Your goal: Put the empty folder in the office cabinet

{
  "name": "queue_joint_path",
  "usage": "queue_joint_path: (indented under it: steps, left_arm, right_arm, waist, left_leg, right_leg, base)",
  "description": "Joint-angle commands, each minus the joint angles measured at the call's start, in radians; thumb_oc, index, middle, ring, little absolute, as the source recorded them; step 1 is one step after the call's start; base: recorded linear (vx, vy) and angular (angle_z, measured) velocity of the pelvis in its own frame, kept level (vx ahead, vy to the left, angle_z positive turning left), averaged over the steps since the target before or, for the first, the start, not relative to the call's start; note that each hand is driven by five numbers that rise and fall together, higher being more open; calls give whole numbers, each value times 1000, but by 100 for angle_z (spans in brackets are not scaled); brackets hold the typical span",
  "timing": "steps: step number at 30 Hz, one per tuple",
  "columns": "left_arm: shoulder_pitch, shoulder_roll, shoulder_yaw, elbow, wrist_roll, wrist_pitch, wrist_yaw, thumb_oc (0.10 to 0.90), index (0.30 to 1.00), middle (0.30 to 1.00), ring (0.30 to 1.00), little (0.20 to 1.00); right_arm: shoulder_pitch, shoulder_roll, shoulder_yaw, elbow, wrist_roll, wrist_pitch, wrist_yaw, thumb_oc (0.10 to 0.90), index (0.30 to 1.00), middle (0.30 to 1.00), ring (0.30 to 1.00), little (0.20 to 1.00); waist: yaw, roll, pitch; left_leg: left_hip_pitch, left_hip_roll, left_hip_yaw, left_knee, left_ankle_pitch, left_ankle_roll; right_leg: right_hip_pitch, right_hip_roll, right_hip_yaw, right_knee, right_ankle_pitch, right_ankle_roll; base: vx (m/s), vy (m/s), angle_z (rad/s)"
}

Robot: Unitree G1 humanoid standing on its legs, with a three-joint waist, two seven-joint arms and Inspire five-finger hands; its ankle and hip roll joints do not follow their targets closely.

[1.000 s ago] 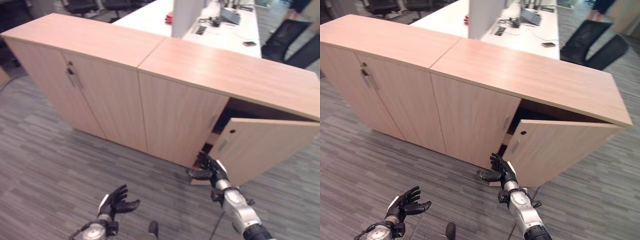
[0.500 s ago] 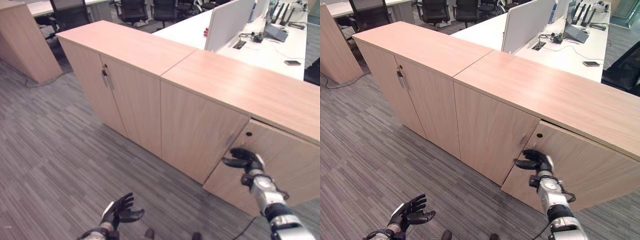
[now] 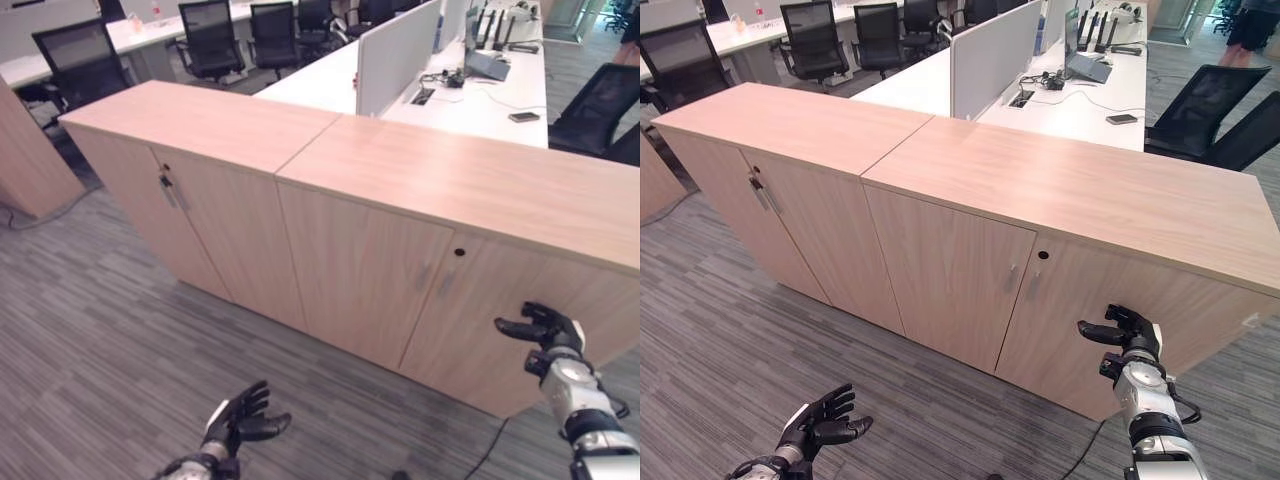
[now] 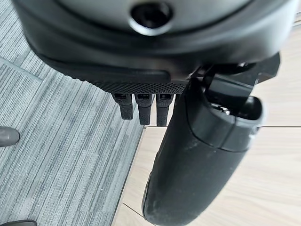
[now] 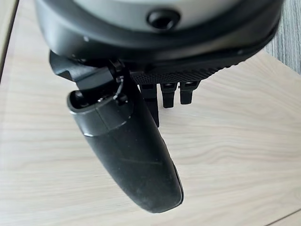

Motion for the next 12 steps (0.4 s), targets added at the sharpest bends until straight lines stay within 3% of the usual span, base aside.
queue_joint_path:
  steps: [1,4,8,12]
  left_arm:
    - [-42,2,3,-45,-8,-70,-4,800,900,900,900,900]
    - [-44,-34,43,-40,10,-67,11,800,900,900,900,900]
    - [-32,-69,87,-42,42,-75,27,800,900,900,900,900]
    - [-20,-79,99,-46,49,-79,33,800,900,900,900,900]
  right_arm:
    - [-33,-9,9,-127,-51,-93,24,800,900,900,900,900]
    - [148,121,45,-361,-106,-100,83,800,900,900,900,900]
    - [333,209,90,-528,-179,-104,155,800,900,900,900,900]
    - [411,257,132,-528,-200,-101,187,800,900,900,900,900]
  waist:
    - [10,-25,-29]
    - [-13,-20,-23]
    - [-33,-19,-19]
    - [-42,-21,-14]
  left_leg:
    - [6,14,35,-3,-79,-27]
    - [7,15,40,-3,-78,-25]
    - [6,17,35,-3,-78,-25]
    - [2,19,30,-3,-76,-25]
  right_leg:
    - [79,-67,-78,7,-103,97]
    - [79,-67,-69,7,-104,92]
    - [75,-65,-64,7,-108,88]
    - [67,-62,-58,7,-107,87]
  base:
    - [-15,6,-4]
    - [-14,11,-7]
    - [-10,7,-5]
    - [-12,7,-2]
